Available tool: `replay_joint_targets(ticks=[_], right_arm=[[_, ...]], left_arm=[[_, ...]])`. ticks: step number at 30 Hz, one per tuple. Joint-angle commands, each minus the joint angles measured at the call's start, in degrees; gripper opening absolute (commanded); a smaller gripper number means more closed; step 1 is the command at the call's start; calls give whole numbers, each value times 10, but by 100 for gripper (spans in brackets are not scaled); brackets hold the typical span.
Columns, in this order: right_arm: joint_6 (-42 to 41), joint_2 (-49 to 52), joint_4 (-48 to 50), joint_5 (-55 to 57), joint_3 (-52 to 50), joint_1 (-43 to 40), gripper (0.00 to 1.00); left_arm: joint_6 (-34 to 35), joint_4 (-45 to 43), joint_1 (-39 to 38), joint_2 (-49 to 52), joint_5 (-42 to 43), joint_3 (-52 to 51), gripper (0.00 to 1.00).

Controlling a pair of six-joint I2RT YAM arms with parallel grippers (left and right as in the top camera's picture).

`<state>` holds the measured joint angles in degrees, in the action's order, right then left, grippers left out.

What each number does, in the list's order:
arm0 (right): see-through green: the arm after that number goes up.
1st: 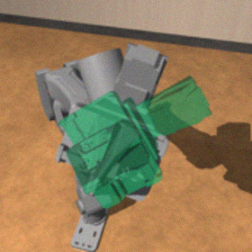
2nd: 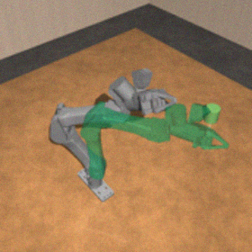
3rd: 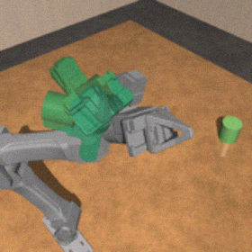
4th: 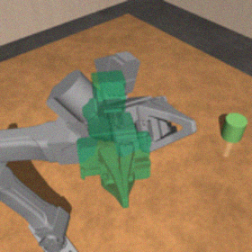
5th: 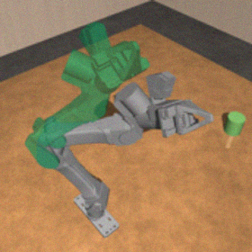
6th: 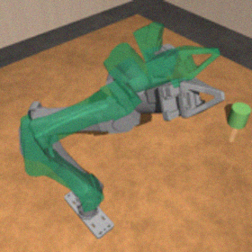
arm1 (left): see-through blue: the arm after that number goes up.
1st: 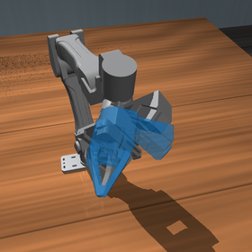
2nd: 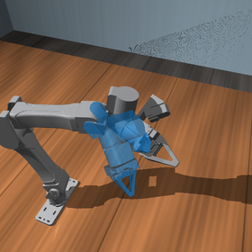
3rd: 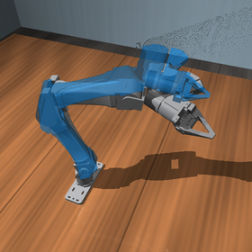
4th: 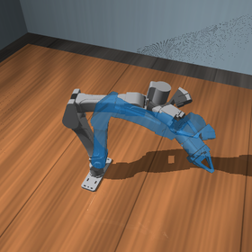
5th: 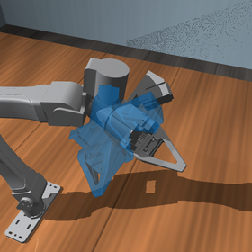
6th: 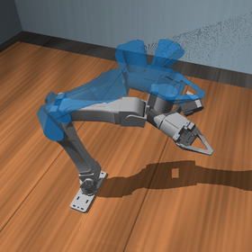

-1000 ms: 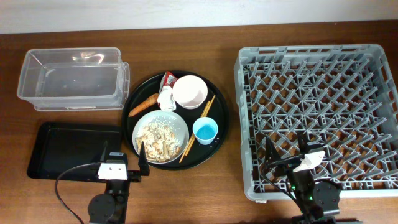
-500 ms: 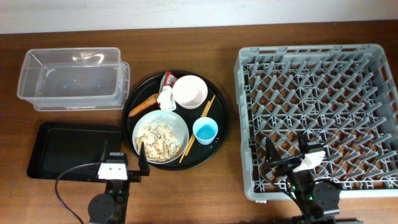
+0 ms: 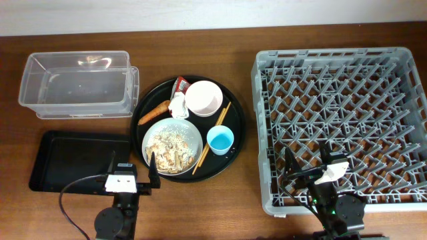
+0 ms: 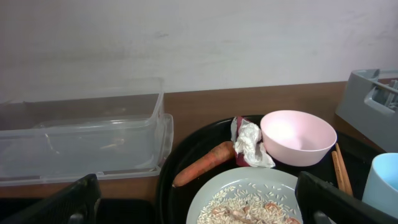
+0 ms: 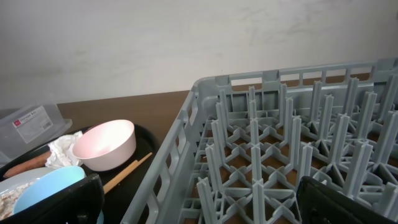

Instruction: Sort waste into correct bins and load items into the dishwasher rack

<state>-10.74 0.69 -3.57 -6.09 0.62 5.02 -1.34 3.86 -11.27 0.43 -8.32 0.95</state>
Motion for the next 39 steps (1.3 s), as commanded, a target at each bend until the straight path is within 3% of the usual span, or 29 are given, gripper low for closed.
replay_joint_targets(ticks=[1, 5, 9, 12, 14, 16, 20, 24, 27, 31, 35, 36, 39], right_arm=[[-2, -3, -3, 7, -3, -2, 98], [-2, -3, -4, 19, -3, -2, 98], [-22, -3, 24, -31, -3, -2, 98], [-35, -3, 21, -49, 38, -2, 98], [-35, 7, -5, -49, 90, -2, 98], [-35, 60, -78, -45, 184, -2, 98], [-35, 228, -193, -36, 360, -2, 98], [-35, 509, -419, -69, 646, -2, 98], [-33, 655, -526, -84, 766, -2, 98], [-30, 758, -595, -159, 785, -2, 98], [-30, 772, -592, -142, 785, -2, 98], [-30, 772, -593, -138, 785, -2, 98], [-31, 773, -606, -138, 785, -2, 98]], left_arm=[[-4, 0, 0, -1, 2, -4, 99], [-4, -30, 0, -1, 5, -4, 99], [-4, -70, 0, -1, 131, -3, 99], [-4, -73, 1, 2, 119, 53, 99], [-4, -23, 1, 30, 105, 113, 99], [-4, 72, 1, 111, 112, 204, 99], [-4, 163, 1, 303, 171, 363, 99], [-4, 377, 1, 582, 196, 651, 99], [-4, 489, 1, 711, 197, 783, 99], [22, 475, 1, 788, 323, 799, 99], [21, 490, -54, 865, 287, 798, 98], [21, 504, -85, 890, 249, 798, 84], [22, 517, -158, 960, 222, 798, 70]])
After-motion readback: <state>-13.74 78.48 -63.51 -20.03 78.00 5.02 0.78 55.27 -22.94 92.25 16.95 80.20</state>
